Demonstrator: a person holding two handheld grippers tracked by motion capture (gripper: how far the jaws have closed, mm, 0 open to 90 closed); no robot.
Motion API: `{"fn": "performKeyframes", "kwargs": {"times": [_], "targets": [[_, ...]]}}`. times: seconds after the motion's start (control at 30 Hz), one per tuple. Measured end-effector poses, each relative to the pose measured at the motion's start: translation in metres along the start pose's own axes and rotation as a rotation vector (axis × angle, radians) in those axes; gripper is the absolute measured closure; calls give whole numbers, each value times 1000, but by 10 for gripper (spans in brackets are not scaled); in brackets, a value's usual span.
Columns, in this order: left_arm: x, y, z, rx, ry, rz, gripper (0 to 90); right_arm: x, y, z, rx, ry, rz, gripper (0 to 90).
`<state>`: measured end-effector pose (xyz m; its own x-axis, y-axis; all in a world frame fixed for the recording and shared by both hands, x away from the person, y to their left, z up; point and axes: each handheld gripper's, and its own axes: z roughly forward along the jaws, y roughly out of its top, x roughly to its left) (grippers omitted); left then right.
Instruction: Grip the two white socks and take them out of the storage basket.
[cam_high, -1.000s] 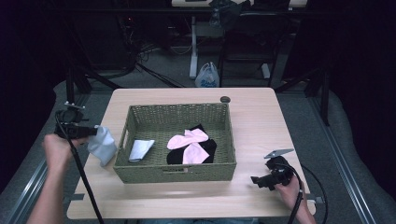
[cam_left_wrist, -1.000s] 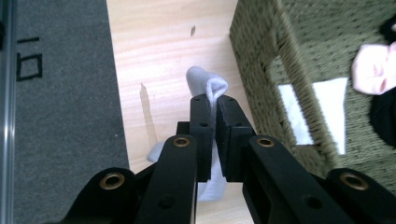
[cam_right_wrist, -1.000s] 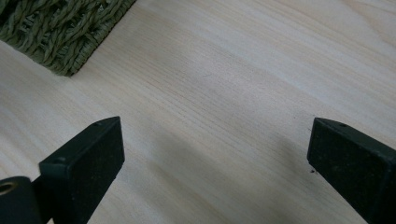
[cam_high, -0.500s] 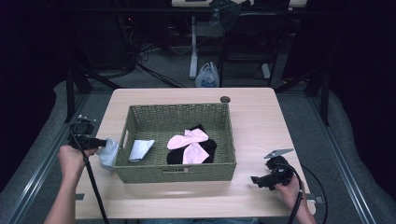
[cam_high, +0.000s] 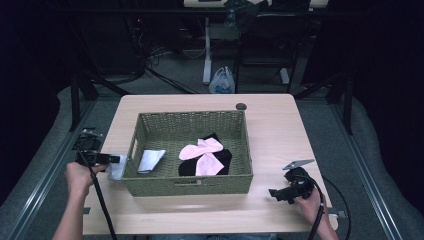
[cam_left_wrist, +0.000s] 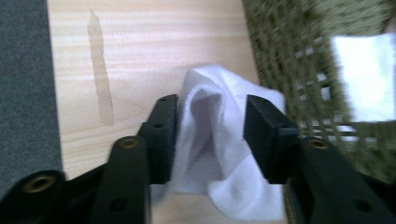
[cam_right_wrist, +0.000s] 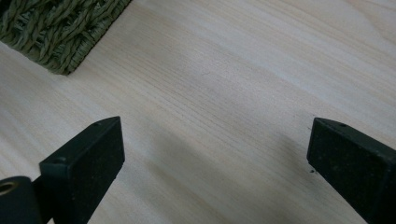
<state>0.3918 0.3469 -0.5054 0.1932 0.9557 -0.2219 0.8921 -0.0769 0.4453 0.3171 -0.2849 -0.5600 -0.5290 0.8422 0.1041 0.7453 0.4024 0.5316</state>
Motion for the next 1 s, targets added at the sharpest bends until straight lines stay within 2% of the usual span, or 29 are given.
{"fn": "performKeyframes", "kwargs": {"times": [0.07,0.1,0.13,0.17,0.3,0.33,0.37,0.4,0.47,0.57,0.6,0.67,0.8,0.83,1.0], "targets": [[-5,3,-11,-24,10,5,447,0,0,0,-3,1,2,37],[-10,7,-21,-39,20,20,409,0,0,0,-6,8,6,37],[-10,7,-21,-39,20,20,349,0,0,0,1,-9,-8,38],[-19,13,-34,-66,35,36,308,0,0,0,-3,0,-4,37],[-40,27,-58,-121,55,83,178,0,1,1,-1,0,-6,38],[-46,31,-64,-142,62,92,152,1,1,1,-4,0,-3,38],[-46,31,-64,-142,62,92,152,1,1,1,-4,1,-3,38],[-59,38,-73,-163,69,126,137,0,1,1,-1,3,-6,38],[-72,44,-78,-173,75,157,93,0,1,0,5,-3,-12,38],[-90,53,-80,-182,82,205,63,0,1,0,2,-4,-12,38],[-100,57,-79,-177,76,227,61,0,1,0,3,-3,-12,38],[-103,58,-78,-175,78,234,58,1,0,0,-14,-5,3,38],[-120,65,-69,-163,75,278,54,0,0,-1,-6,-2,-7,38],[-124,67,-66,-156,77,288,53,0,0,-1,-13,11,1,38],[-136,73,-50,-138,70,313,52,-1,0,-2,-11,-2,1,38]]}}
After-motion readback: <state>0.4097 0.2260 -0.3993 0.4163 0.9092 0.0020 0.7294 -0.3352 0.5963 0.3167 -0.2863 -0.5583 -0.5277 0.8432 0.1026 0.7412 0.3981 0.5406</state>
